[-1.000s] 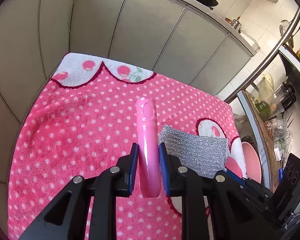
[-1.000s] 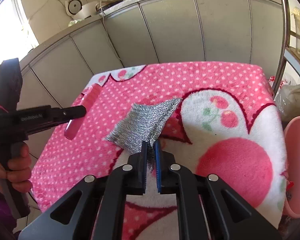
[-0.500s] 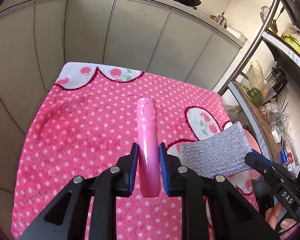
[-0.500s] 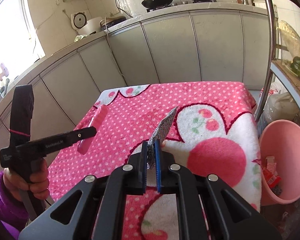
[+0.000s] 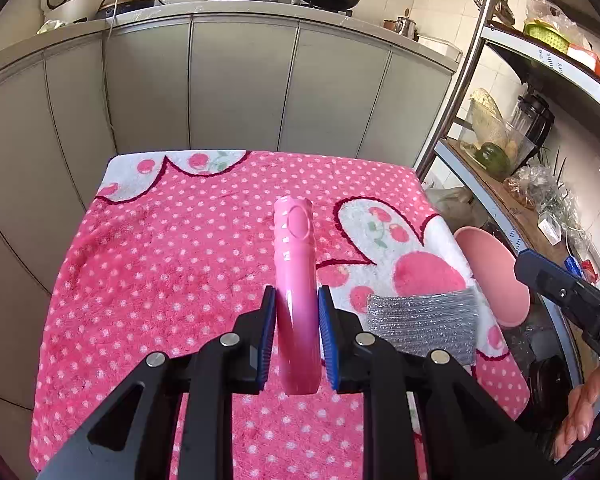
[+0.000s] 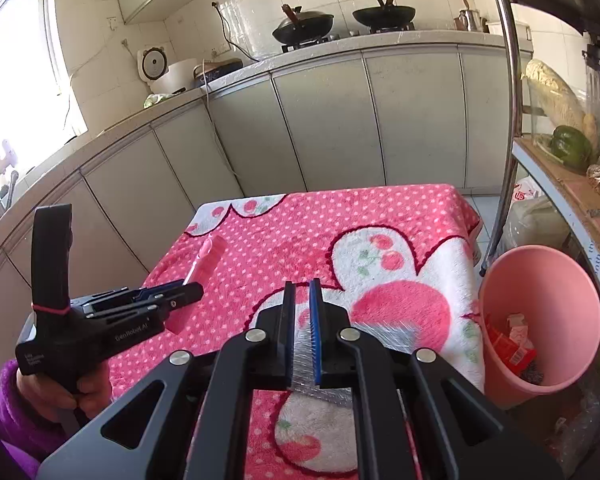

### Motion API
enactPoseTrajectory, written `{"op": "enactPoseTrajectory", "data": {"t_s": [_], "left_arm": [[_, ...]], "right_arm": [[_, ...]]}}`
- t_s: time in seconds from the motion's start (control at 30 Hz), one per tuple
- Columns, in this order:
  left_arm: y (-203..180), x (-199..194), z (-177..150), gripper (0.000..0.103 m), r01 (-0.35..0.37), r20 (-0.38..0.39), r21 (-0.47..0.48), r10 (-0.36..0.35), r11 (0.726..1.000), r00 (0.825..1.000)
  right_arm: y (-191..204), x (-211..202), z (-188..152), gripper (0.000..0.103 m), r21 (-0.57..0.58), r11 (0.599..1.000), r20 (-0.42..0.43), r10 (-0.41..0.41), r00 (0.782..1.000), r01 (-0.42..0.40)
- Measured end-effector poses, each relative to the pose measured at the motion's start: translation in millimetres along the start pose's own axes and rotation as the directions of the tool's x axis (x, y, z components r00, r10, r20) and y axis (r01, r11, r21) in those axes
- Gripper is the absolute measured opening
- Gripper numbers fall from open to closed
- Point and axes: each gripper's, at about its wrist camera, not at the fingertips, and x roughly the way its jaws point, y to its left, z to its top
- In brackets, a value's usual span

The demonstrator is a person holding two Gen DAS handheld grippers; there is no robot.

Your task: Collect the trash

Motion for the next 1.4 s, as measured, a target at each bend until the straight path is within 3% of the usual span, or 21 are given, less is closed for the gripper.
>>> {"op": "enactPoseTrajectory", "data": {"t_s": [0.3, 0.37, 0.57, 0.8, 1.0, 1.1, 1.2, 1.27, 1.4], "left_arm": [[-14, -2, -8, 0.020, 0.020, -0.010, 0.028, -0.020, 0.999, 1.000], [-15, -1, -10, 0.020, 0.024, -0.014, 0.028, -0.024, 0.999, 1.000], [-12, 10, -16, 0.020, 0.048, -0.062, 0.008, -0.047, 0.999, 0.997], [-14, 20, -21, 0.020, 0.047, -0.090, 0.011, -0.045, 0.999, 0.995], [-19, 27, -23, 0.020, 0.046, -0.106, 0.022, -0.043, 0.999, 0.993], [-22, 30, -25, 0.020, 0.043, -0.115, 0.032, -0.039, 0.999, 0.993], [-25, 31, -26, 0.020, 0.040, -0.115, 0.036, -0.035, 0.999, 0.993], [-26, 30, -25, 0.020, 0.038, -0.113, 0.038, -0.034, 0.999, 0.993], [-27, 29, -25, 0.020, 0.037, -0.110, 0.042, -0.032, 0.998, 0.993]], "right_arm": [[-19, 10, -13, 0.010, 0.036, 0.999, -0.110, -0.026, 0.994, 0.030], [-28, 19, -19, 0.027, 0.053, 0.998, -0.153, -0.038, 0.988, 0.046], [-50, 46, -49, 0.044, 0.062, 0.994, -0.257, -0.074, 0.964, 0.093], [-68, 68, -63, 0.052, 0.045, 0.986, -0.312, -0.140, 0.940, 0.162], [-59, 69, -69, 0.052, -0.012, 0.983, -0.278, -0.179, 0.944, 0.183], [-57, 67, -70, 0.049, -0.012, 0.984, -0.266, -0.173, 0.948, 0.176], [-57, 62, -70, 0.028, -0.020, 0.980, -0.242, -0.195, 0.951, 0.196], [-59, 58, -69, 0.008, -0.011, 0.979, -0.230, -0.199, 0.953, 0.202], [-60, 52, -68, 0.005, 0.014, 0.984, -0.217, -0.172, 0.961, 0.179]]}}
